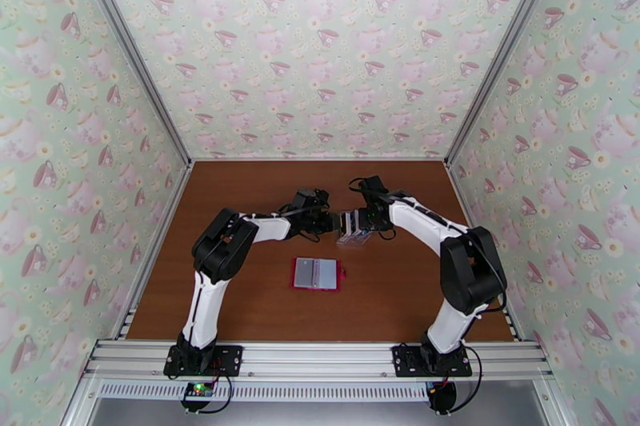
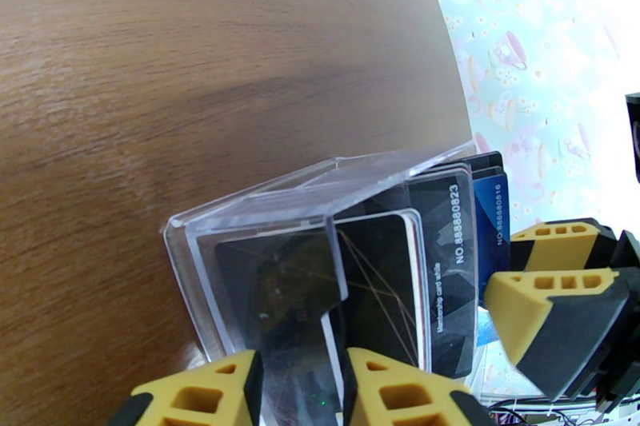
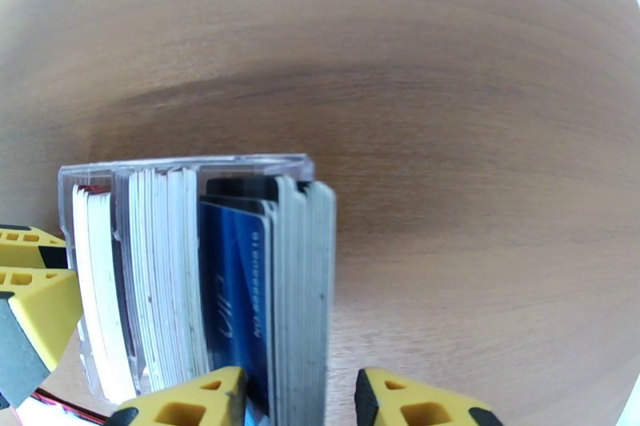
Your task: Put the credit cards into the card holder
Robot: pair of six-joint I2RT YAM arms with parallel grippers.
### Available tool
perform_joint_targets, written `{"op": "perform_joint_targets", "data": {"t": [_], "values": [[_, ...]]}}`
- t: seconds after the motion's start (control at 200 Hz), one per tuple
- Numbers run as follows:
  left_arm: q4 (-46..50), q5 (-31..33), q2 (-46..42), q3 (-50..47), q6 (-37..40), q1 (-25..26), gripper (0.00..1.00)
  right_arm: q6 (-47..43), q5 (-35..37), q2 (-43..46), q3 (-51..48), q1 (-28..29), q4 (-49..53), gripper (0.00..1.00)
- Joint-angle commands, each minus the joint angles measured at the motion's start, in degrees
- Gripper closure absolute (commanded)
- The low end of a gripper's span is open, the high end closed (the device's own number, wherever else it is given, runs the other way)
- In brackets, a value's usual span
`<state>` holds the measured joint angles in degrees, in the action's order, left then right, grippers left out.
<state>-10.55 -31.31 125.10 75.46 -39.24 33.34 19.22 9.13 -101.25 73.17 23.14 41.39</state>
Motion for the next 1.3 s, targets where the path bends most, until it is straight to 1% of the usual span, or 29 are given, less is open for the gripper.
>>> {"op": "perform_joint_targets", "data": {"t": [0.0,0.225,0.366,0.661,0.751,0.826,0.892,0.982,1.152,1.292], "values": [[8.44,3.09,3.86,-2.9,0.04,-0.62,0.69,-0.6,0.72,-1.03,0.01,0.31,2.15,0.57],[8.48,3.19,3.73,-3.03,0.05,-0.62,0.69,-0.05,7.94,1.23,0.01,0.59,4.0,0.6],[8.61,3.38,3.82,-3.12,0.07,-0.74,0.69,0.02,9.91,3.35,0.83,0.59,4.99,0.61],[8.76,3.45,3.66,-3.21,0.05,-0.87,0.69,-0.33,9.84,3.42,1.76,0.59,5.75,0.63],[8.74,3.39,3.64,-3.23,0.07,-0.82,0.69,-0.42,9.36,3.32,1.6,0.59,5.49,0.66],[8.74,3.36,3.63,-3.21,0.06,-0.91,0.69,-0.51,8.97,3.02,1.54,0.55,5.55,0.7],[8.7,3.36,3.64,-3.23,0.05,-0.91,0.69,-0.59,8.63,2.91,1.59,0.59,5.49,0.77],[8.7,3.32,3.66,-3.22,0.09,-0.91,0.69,-0.65,8.63,3.17,1.64,0.53,5.5,0.82],[8.61,3.19,3.66,-3.21,0.09,-0.91,0.69,-0.77,9.28,3.12,1.89,0.86,5.89,0.82],[8.62,3.2,3.66,-3.22,0.09,-0.89,0.69,-0.85,10.43,2.47,2.15,1.44,6.34,0.79]]}}
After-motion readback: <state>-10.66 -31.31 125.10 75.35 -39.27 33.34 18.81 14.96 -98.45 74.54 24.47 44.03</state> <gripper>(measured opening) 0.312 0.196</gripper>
